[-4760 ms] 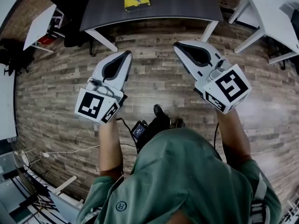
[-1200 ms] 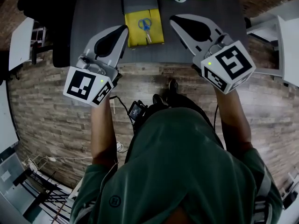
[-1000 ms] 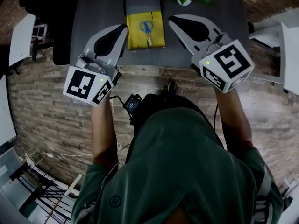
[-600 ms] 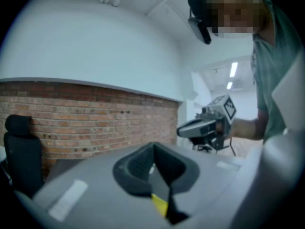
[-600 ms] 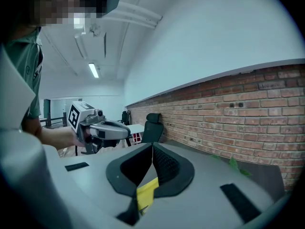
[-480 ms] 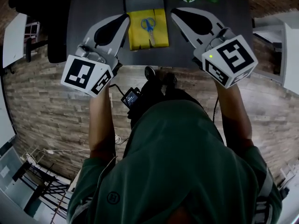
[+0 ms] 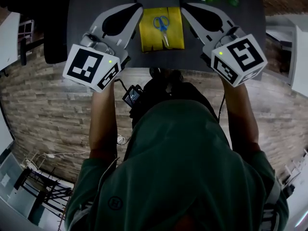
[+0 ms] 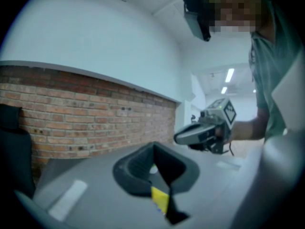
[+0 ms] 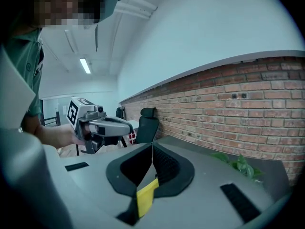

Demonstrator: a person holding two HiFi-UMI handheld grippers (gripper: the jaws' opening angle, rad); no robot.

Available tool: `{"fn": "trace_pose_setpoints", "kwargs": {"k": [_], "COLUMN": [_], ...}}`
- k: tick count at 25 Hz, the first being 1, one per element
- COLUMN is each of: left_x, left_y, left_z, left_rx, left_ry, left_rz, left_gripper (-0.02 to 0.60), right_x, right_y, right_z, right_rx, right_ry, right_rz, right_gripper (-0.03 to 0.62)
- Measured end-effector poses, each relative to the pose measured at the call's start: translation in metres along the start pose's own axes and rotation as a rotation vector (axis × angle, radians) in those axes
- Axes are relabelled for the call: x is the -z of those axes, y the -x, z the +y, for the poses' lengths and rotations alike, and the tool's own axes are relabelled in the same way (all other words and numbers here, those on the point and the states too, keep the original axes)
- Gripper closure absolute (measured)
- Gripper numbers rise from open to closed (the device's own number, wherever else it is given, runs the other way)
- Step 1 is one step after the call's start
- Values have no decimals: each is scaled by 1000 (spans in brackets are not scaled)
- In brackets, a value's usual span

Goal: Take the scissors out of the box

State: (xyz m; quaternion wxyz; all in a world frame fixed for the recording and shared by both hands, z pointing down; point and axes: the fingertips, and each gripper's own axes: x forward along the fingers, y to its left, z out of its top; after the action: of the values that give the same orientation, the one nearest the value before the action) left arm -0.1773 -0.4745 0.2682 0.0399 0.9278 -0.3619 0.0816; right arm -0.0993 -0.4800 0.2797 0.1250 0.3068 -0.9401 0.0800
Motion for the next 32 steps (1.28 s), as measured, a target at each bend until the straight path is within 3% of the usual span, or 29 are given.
{"fn": "trace_pose_setpoints", "kwargs": {"k": [7,24,32], "left_x": [20,86,108], "left_y": [-8,-37,-41], "left_z": [17,33,45], "left_rx": [25,-4,-11], "left_ry": [-10,2,34], "left_rz": [34,131,127], "left_gripper": [584,584,583], "right_x": [18,100,138], "right_y": [-25,-71,-103], "right_z": [-5,-28,-30], "right_rx": [11,-48,-44], "right_ry": [-22,-72,-102], "right_rz": [37,184,263], "right_gripper": [586,586,585]}}
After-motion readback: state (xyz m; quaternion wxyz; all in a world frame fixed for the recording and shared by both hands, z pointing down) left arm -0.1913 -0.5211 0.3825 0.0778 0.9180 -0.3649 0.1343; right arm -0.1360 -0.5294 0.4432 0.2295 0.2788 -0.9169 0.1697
